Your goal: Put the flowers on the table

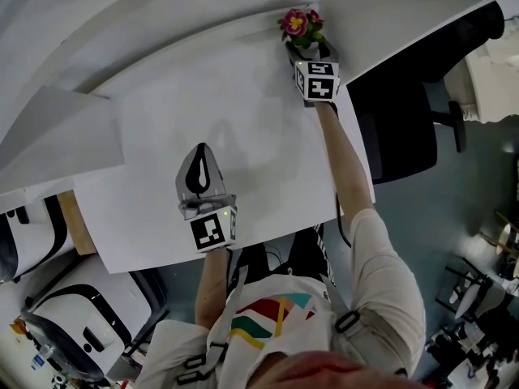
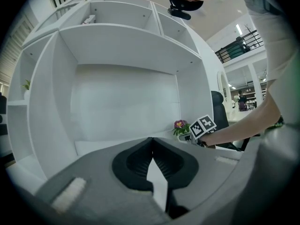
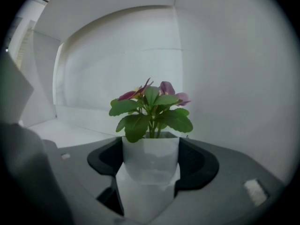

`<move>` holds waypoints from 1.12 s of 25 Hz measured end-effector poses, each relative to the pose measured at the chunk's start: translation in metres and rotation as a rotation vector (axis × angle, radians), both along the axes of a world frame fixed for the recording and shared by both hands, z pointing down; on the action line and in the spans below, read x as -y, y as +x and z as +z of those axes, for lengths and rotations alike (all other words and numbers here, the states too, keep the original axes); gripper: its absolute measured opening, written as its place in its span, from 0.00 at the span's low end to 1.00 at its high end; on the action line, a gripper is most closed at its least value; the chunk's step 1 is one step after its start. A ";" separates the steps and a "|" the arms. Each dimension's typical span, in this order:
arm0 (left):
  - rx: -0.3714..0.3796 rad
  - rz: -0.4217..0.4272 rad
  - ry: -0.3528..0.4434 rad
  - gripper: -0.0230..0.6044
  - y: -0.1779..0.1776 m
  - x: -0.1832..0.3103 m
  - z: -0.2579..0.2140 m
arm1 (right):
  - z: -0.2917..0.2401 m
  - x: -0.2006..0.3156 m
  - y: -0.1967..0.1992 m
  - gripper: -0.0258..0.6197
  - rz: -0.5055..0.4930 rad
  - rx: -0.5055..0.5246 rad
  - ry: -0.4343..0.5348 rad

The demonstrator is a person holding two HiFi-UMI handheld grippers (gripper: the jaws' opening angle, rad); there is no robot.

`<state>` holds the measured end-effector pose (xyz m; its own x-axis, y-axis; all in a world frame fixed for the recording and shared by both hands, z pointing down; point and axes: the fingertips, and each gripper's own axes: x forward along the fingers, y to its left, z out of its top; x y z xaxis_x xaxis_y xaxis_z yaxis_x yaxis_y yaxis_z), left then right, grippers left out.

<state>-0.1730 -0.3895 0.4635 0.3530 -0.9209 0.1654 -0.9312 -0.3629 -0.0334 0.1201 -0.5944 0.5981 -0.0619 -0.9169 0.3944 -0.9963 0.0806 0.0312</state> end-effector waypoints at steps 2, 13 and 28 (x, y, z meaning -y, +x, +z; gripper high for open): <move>-0.004 -0.001 -0.001 0.04 0.002 0.001 0.001 | 0.002 -0.005 -0.001 0.54 -0.001 -0.008 0.002; -0.008 0.001 0.001 0.04 0.008 -0.001 -0.001 | 0.017 -0.022 0.000 0.54 0.000 0.007 -0.063; -0.010 -0.015 0.017 0.04 0.005 -0.009 -0.008 | 0.014 -0.023 0.000 0.62 -0.007 0.069 -0.088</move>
<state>-0.1681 -0.3807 0.4551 0.3404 -0.9289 0.1461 -0.9370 -0.3481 -0.0302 0.1203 -0.5712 0.6118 -0.0983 -0.8782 0.4681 -0.9952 0.0874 -0.0450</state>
